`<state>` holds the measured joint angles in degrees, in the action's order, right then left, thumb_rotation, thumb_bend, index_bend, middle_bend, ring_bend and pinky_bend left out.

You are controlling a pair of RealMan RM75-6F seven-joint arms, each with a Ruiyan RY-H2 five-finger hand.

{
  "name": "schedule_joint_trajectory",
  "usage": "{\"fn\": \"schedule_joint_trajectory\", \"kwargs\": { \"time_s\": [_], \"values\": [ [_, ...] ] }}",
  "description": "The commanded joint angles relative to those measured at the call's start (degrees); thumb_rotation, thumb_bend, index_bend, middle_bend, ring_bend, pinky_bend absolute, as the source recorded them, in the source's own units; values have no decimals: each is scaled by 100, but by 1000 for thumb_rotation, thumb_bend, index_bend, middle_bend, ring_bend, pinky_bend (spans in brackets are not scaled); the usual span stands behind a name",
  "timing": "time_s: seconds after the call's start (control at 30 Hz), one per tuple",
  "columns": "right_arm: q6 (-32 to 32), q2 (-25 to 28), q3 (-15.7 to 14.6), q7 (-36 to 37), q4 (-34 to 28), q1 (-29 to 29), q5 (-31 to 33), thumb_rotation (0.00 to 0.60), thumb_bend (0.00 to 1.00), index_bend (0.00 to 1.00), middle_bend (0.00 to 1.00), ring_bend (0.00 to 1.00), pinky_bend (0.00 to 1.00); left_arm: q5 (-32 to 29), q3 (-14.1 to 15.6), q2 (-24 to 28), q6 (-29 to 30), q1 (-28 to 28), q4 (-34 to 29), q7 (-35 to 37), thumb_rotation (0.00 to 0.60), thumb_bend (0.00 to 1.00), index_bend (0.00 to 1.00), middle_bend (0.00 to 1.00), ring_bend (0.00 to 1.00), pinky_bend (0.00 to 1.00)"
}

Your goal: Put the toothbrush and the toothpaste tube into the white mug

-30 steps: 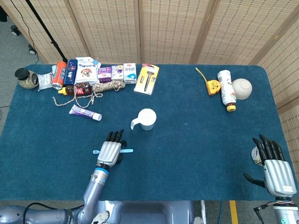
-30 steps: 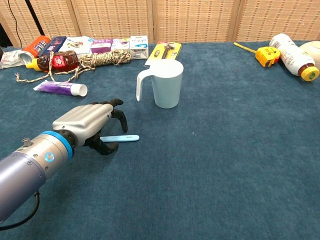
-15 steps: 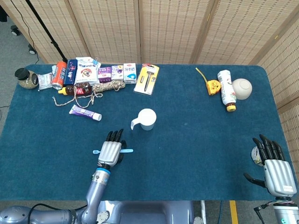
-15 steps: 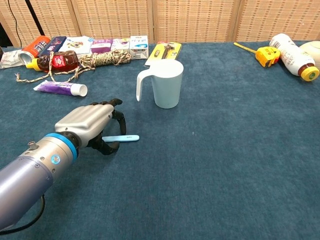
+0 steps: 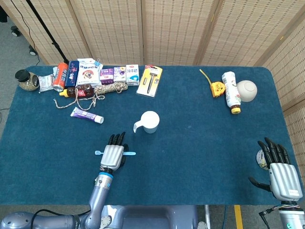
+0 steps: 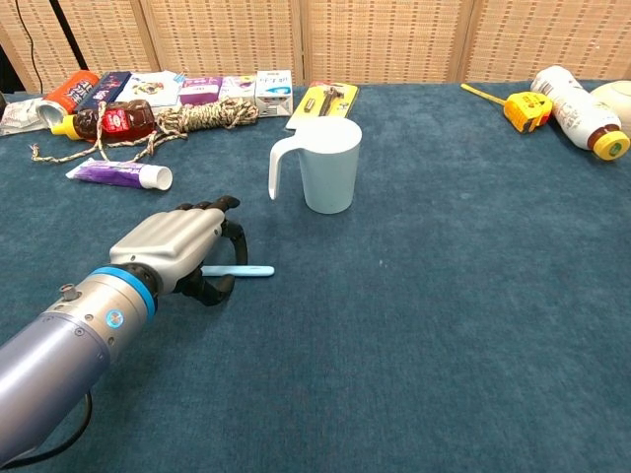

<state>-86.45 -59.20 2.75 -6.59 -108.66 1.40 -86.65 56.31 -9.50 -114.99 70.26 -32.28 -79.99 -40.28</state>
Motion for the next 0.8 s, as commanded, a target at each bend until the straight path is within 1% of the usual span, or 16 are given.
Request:
{"fn": "schedule_joint_trajectory", "kwargs": {
  "time_s": [0.03,0.37,0.8],
  "values": [
    [7,2,-3,-2,2,4,-2,600,0,0,0,0,0,-3,-7,-7,12,11,-4,-3,600,473,477,0,0,0],
    [-4,6,-3,4,-1,0,-4,600,0,0,0,0,0,110,24,55,118,79,-76,13,600,491,507,0,0,0],
    [5,7,-16,-4,-12,3,-17,600,0,0,0,0,0,359,69,408,250,200,-507,156,600,493,509,0,0,0]
  ]
}}
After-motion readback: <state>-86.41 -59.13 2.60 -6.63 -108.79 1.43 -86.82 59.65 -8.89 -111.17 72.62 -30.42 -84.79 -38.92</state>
